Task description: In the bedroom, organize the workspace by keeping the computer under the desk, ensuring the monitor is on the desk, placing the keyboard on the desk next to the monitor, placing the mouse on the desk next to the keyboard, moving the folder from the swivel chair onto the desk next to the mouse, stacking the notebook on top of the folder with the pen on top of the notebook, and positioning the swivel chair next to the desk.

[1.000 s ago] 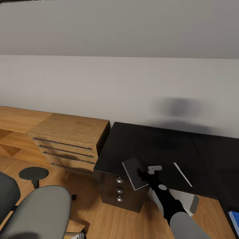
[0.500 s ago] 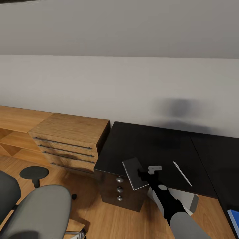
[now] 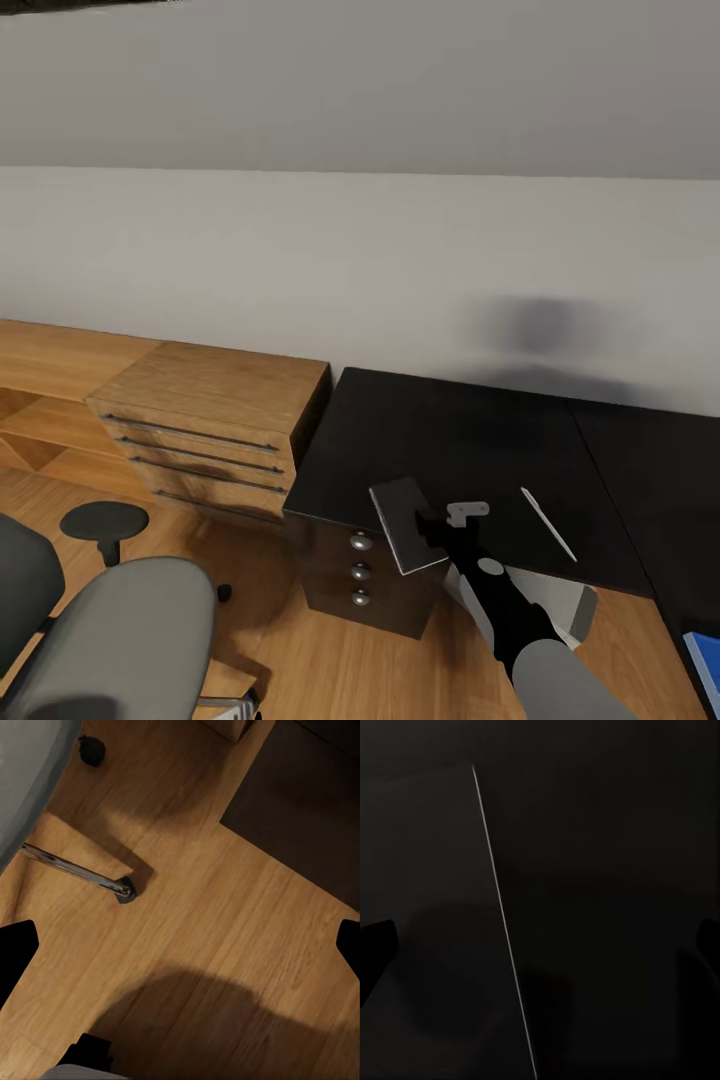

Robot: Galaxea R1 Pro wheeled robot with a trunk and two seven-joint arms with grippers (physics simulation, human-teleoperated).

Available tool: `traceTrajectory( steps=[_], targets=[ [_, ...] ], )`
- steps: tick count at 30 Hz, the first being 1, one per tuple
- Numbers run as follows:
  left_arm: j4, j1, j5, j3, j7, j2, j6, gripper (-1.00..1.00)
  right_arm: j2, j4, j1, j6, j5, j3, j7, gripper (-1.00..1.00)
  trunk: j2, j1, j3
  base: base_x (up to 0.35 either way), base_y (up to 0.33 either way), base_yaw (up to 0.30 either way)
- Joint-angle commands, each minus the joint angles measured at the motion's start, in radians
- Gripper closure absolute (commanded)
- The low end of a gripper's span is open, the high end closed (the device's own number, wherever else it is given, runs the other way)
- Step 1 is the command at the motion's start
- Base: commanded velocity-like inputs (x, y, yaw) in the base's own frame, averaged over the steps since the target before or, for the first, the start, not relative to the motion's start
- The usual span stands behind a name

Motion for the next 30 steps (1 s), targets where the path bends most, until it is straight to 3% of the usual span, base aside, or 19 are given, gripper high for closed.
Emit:
traceTrajectory(
  steps=[1, 20, 26, 30],
  targets=[
    [0.0, -0.001, 0.006, -0.008, 0.008, 0.001, -0.004, -1.0, 0.001, 0.027, 0.0, -0.004, 0.011, -0.009, 0.007, -1.0, 0.007, -0.004, 0.002, 0.0, 0.0, 0.0],
    [0.0, -0.001, 0.002, -0.01, 0.008, -0.001, -0.004, -1.0, 0.001, 0.025, 0.0, -0.005, 0.01, -0.013, 0.008, -1.0, 0.14, -0.077, 0.062, 0.0, 0.0, 0.0],
    [0.0, -0.001, 0.002, -0.01, 0.008, -0.002, -0.004, -1.0, 0.001, 0.025, 0.0, -0.005, 0.01, -0.013, 0.007, -1.0, 0.14, -0.077, 0.062, 0.0, 0.0, 0.0],
    [0.0, -0.001, 0.002, -0.01, 0.008, -0.002, -0.004, -1.0, 0.001, 0.025, 0.0, -0.005, 0.01, -0.014, 0.007, -1.0, 0.168, -0.092, 0.074, 0.0, 0.0, 0.0]
  ],
)
